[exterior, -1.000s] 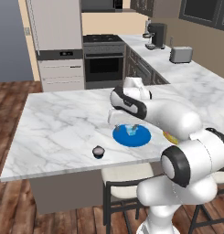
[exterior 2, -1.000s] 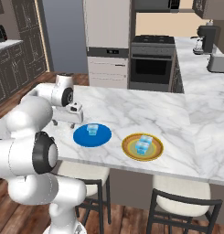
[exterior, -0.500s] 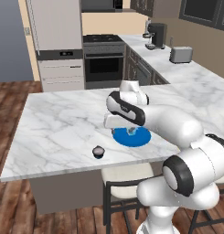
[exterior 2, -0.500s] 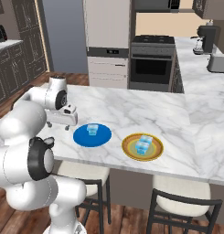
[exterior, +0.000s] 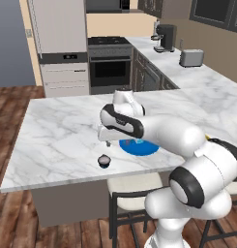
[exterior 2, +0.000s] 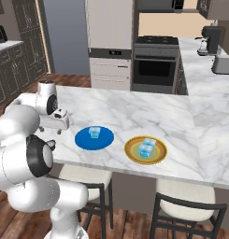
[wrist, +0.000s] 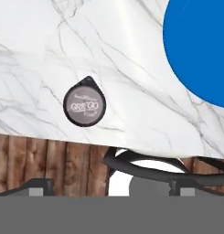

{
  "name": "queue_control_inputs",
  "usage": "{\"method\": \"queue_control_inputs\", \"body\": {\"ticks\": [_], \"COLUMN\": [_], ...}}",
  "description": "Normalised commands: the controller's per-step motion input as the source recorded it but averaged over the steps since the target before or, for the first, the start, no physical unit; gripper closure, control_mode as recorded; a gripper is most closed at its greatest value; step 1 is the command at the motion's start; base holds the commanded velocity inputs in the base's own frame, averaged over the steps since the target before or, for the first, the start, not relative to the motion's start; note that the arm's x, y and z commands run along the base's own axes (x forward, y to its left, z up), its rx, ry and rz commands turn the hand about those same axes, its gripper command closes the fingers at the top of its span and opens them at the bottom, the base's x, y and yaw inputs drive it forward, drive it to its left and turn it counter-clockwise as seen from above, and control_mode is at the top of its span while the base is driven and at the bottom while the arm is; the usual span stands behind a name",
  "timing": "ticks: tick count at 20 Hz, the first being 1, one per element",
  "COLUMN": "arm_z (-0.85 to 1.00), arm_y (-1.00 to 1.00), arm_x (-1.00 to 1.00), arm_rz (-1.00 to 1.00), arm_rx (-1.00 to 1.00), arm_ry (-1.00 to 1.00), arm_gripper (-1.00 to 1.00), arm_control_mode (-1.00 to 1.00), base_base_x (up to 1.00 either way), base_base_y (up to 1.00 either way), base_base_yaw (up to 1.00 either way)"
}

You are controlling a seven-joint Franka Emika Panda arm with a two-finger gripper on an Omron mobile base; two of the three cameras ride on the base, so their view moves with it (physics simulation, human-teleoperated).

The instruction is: Place two yogurt containers on each plate.

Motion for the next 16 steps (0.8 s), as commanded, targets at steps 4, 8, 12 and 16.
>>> {"method": "queue_control_inputs", "body": {"ticks": [4, 8, 12, 16], "arm_z": [-0.11, -0.09, -0.31, -0.24], "arm_y": [0.46, 0.15, 0.06, 0.00], "arm_x": [0.01, 0.11, 0.14, 0.03], "arm_rz": [0.00, 0.00, 0.00, 0.00], "arm_rx": [-0.01, 0.00, 0.00, 0.00], "arm_ry": [-0.11, -0.05, -0.01, -0.03], "arm_gripper": [-1.00, -1.00, -1.00, -1.00], "arm_control_mode": [-1.00, -1.00, -1.00, -1.00], "base_base_x": [0.00, 0.00, 0.00, 0.00], "base_base_y": [0.00, 0.00, 0.00, 0.00], "base_base_yaw": [0.00, 0.00, 0.00, 0.00]}}
